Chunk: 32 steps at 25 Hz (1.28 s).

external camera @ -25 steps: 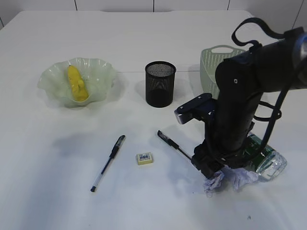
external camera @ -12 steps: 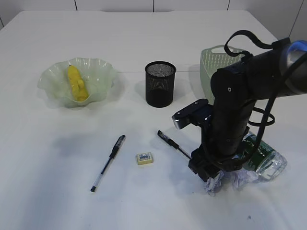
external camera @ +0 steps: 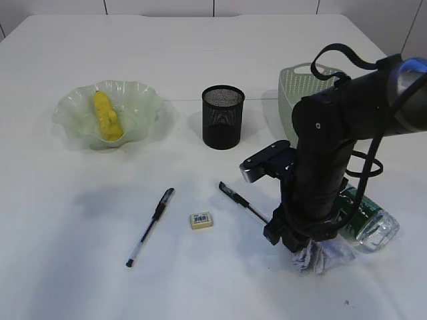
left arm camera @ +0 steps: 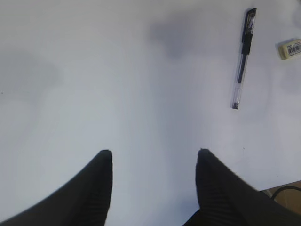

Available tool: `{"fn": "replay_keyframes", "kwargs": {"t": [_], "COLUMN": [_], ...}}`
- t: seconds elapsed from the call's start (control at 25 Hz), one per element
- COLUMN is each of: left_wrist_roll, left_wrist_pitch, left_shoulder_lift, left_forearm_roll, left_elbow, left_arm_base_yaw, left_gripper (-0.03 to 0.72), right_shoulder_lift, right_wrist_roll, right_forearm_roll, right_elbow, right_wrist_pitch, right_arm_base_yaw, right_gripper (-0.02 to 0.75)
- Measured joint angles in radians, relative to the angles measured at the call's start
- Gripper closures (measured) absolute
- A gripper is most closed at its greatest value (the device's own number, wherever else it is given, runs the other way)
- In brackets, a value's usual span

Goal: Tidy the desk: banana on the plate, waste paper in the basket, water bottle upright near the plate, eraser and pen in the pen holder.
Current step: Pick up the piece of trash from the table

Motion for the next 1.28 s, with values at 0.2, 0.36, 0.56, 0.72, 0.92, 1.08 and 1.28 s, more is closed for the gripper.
{"fn": "replay_keyframes", "kwargs": {"t": [0.2, 0.36, 0.56, 0.72, 0.92, 1.08, 1.28], "left_wrist_roll": [0.0, 0.0, 0.0, 0.0, 0.0, 0.0, 0.0], "left_wrist_pitch": [-0.002, -0.002, -0.002, -0.002, -0.004, -0.004, -0.006], "left_shoulder_lift": [0.0, 0.0, 0.0, 0.0, 0.0, 0.0, 0.0], "left_forearm_roll": [0.0, 0.0, 0.0, 0.0, 0.0, 0.0, 0.0], "left_elbow": [0.0, 0.0, 0.0, 0.0, 0.0, 0.0, 0.0], "left_arm_base_yaw": [0.0, 0.0, 0.0, 0.0, 0.0, 0.0, 0.0], "left_gripper": [0.286, 0.286, 0.286, 0.286, 0.286, 0.286, 0.286], "right_shoulder_lift": [0.0, 0.0, -0.03, -0.074, -0.137, -0.177, -0.184], "right_wrist_roll": [0.0, 0.0, 0.0, 0.0, 0.0, 0.002, 0.104], "right_forearm_roll": [0.0, 0.0, 0.0, 0.0, -0.003, -0.04, -0.157], "right_elbow": [0.0, -0.002, -0.004, -0.006, -0.006, -0.041, -0.153], "right_wrist_pitch": [0.022, 0.051, 0.062, 0.064, 0.064, 0.034, -0.012], "right_arm_base_yaw": [0.0, 0.0, 0.0, 0.0, 0.0, 0.0, 0.0], "right_gripper": [0.475, 0.484, 0.486, 0.486, 0.487, 0.487, 0.487]}}
